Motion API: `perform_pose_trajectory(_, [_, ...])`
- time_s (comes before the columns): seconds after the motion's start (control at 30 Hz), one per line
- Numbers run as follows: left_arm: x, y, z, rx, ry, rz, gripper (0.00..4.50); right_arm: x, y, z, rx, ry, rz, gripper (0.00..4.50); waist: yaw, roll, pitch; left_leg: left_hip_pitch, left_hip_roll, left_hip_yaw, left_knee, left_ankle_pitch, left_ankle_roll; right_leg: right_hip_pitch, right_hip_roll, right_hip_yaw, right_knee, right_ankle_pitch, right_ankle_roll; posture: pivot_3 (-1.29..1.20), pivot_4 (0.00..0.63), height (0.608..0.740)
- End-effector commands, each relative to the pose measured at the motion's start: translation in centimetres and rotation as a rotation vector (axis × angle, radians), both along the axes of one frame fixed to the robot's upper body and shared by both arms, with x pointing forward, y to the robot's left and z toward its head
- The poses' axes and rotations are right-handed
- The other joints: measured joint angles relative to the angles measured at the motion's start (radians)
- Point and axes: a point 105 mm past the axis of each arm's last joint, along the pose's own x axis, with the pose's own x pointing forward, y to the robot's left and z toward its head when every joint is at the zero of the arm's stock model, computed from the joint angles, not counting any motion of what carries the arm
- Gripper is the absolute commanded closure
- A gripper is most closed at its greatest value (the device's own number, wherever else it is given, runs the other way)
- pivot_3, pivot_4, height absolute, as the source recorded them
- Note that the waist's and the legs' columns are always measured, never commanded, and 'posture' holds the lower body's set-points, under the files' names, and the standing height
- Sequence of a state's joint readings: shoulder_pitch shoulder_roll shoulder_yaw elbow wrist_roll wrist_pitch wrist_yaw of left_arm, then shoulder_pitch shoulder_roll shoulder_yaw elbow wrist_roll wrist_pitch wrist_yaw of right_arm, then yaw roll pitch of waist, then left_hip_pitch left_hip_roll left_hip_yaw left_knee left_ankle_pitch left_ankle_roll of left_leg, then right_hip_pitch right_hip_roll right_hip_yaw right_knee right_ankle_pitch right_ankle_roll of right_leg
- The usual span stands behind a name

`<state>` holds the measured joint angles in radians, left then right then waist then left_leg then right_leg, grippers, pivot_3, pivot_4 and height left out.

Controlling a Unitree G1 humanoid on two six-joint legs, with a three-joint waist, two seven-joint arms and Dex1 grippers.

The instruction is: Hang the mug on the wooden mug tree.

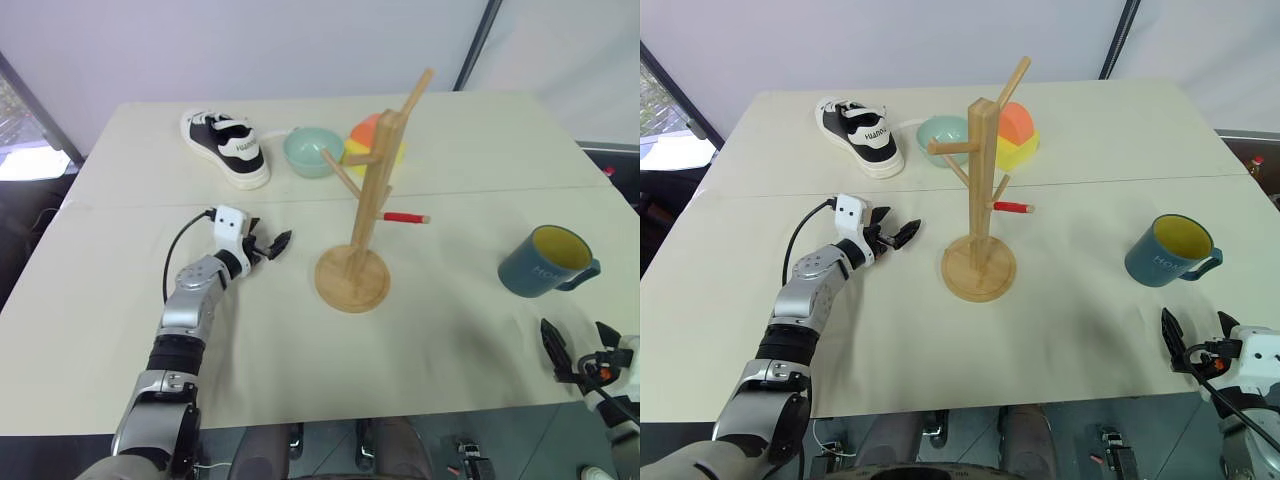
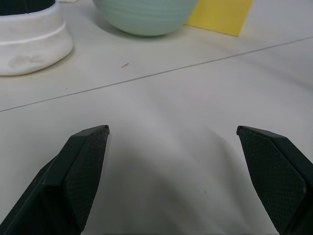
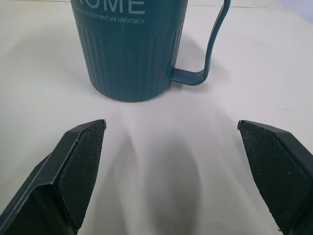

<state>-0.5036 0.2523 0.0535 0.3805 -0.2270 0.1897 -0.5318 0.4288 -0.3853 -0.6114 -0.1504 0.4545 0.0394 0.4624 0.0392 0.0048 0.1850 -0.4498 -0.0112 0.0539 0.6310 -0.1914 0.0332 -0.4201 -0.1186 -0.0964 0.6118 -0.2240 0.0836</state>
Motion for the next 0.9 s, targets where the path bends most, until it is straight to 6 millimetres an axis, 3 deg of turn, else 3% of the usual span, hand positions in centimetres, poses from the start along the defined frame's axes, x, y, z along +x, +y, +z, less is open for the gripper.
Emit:
perform_pose_trajectory(0.03, [0.1, -0.2, 1.4, 0.006, -0.050, -0.014, 0.00, 0.0, -0.5, 1.1, -0.029, -0.029, -0.009, 0.02, 0.000, 0.000, 0.000, 0.000, 0.000, 0.000, 0.000, 0.000, 0.000, 0.000, 0.000, 0.000, 0.000, 0.000, 0.000, 0.00, 0.150, 0.732])
perform_pose_trajectory(0.37, [0.2, -0.5, 2.0, 0.003, -0.069, -0.045, 0.00, 0.3, -1.1, 1.5, -0.053, -0.034, -0.047, 0.02, 0.000, 0.000, 0.000, 0.000, 0.000, 0.000, 0.000, 0.000, 0.000, 0.000, 0.000, 0.000, 0.000, 0.002, -0.003, 0.00, 0.150, 0.732])
perform_pose_trajectory(0.5, [-1.3, -0.8, 3.4, -0.001, -0.150, -0.156, 0.00, 0.3, -1.3, 2.2, -0.067, -0.048, -0.054, 0.02, 0.000, 0.000, 0.000, 0.000, 0.000, 0.001, 0.000, 0.000, 0.000, 0.000, 0.000, 0.000, 0.000, 0.002, -0.003, 0.00, 0.150, 0.732])
perform_pose_trajectory(0.63, [-4.7, -2.0, 4.2, -0.021, -0.168, -0.392, 0.00, 0.4, -1.2, 3.1, -0.082, -0.075, -0.050, 0.02, -0.003, 0.000, 0.000, 0.000, 0.000, 0.001, -0.001, 0.000, 0.000, -0.001, 0.000, 0.000, 0.000, 0.002, -0.003, 0.00, 0.150, 0.732])
perform_pose_trajectory(0.73, [-8.4, -3.3, 4.9, -0.053, -0.155, -0.619, 0.00, 0.9, -1.2, 3.4, -0.087, -0.082, -0.055, 0.02, -0.003, 0.001, -0.001, 0.000, 0.001, 0.001, -0.001, 0.000, 0.000, -0.001, 0.000, 0.001, 0.000, 0.002, -0.004, 0.00, 0.150, 0.732])
perform_pose_trajectory(0.9, [-13.2, -4.5, 4.0, 0.022, -0.038, -0.887, 0.00, 1.6, -2.5, 3.2, -0.096, -0.067, -0.102, 0.02, -0.005, 0.003, -0.002, 0.000, 0.001, 0.001, -0.001, 0.000, 0.000, -0.001, 0.000, 0.001, -0.001, 0.001, -0.002, 0.00, 0.150, 0.732])
